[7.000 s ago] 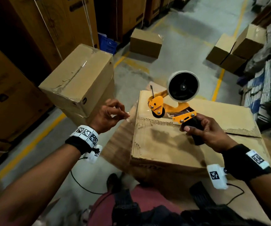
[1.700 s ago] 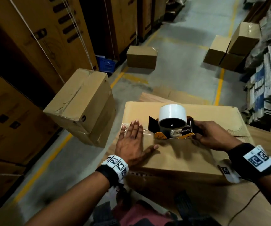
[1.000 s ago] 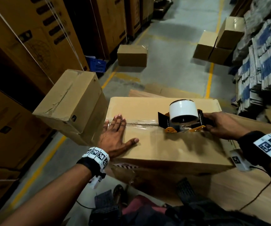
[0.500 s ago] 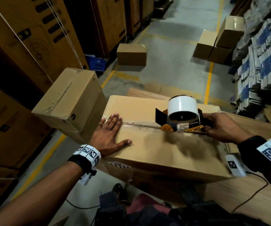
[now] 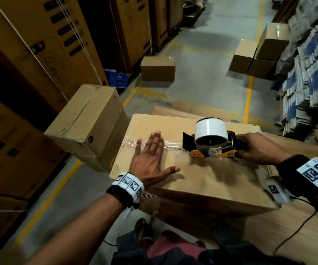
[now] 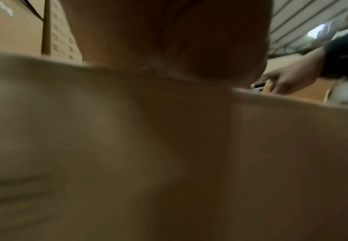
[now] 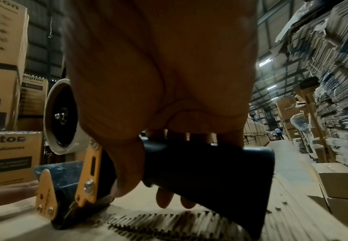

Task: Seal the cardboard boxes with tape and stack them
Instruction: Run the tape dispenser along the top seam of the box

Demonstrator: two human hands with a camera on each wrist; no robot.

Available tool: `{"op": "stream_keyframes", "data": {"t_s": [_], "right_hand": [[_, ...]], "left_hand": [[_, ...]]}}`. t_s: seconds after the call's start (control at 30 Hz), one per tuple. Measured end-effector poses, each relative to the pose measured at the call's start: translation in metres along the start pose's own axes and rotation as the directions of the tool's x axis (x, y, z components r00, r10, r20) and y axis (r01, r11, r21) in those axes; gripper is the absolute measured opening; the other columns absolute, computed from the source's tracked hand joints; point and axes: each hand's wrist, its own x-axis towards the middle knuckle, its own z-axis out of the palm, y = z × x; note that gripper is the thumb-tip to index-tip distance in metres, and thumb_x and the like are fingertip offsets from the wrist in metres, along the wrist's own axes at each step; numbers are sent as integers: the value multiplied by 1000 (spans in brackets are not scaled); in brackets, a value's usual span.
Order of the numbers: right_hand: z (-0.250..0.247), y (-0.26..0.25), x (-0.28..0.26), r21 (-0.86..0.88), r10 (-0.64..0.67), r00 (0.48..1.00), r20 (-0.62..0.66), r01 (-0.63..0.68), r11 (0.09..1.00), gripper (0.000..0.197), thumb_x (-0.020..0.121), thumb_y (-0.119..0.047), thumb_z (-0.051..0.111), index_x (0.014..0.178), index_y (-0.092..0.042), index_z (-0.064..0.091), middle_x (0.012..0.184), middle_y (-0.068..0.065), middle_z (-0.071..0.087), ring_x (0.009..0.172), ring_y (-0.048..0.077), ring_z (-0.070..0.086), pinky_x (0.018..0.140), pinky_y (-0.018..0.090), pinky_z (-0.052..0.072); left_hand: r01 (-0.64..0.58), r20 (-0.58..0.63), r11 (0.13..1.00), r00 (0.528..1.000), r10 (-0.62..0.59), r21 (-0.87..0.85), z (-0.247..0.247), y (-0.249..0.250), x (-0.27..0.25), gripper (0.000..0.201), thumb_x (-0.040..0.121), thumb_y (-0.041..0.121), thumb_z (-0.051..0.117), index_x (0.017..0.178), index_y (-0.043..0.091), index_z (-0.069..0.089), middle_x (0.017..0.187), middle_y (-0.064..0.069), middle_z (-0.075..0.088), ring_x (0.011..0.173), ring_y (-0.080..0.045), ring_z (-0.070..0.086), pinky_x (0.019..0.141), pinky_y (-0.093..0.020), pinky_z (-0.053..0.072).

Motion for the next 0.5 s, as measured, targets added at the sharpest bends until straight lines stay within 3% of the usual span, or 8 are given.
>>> {"op": "stream_keyframes", "data": {"t_s": [0.1,0.23,0.37,0.43,0.5], "right_hand": [[0,-1,-1,19,-19,1000,-6,19,1000,23,80,-29,82,100,-28,71,87,0,75,81,23,68,69,40,56],[-3,0,-8,45,-40,999,-24,41,998,34,79,-33,87,108,-26,69,96,-1,76,86,21,67,69,34,52],[-15,-2,-18,135,-77,996,-51,83,987,66,77,-34,90,136,-29,59,114,-14,66,108,8,62,90,26,48],[-14,-2,-20,135,-88,996,-17,89,987,54,79,-31,89,126,-32,62,112,-16,67,103,7,63,85,26,49],[-9,3,-20,97,-90,996,2,89,991,31,82,-21,83,108,-30,69,101,-6,76,89,14,68,77,34,55]], "left_hand": [[-37,62,998,997,40,-46,6,26,13,123,79,99,2,165,12,-10,170,-4,-26,157,-17,-25,127,-54,-11],[-44,57,999,997,45,-21,7,32,14,128,76,100,0,165,10,-8,171,-5,-23,157,-18,-23,125,-57,-13],[-77,24,996,997,78,-48,7,46,19,123,79,99,4,165,12,-12,171,-4,-23,157,-16,-25,126,-55,-12],[-81,33,996,996,82,-40,13,50,21,123,79,100,4,165,14,-11,172,-4,-21,157,-16,-23,126,-54,-11],[-80,31,996,996,81,-29,17,50,22,124,78,101,4,165,15,-12,172,-3,-20,158,-15,-22,127,-54,-10]]}}
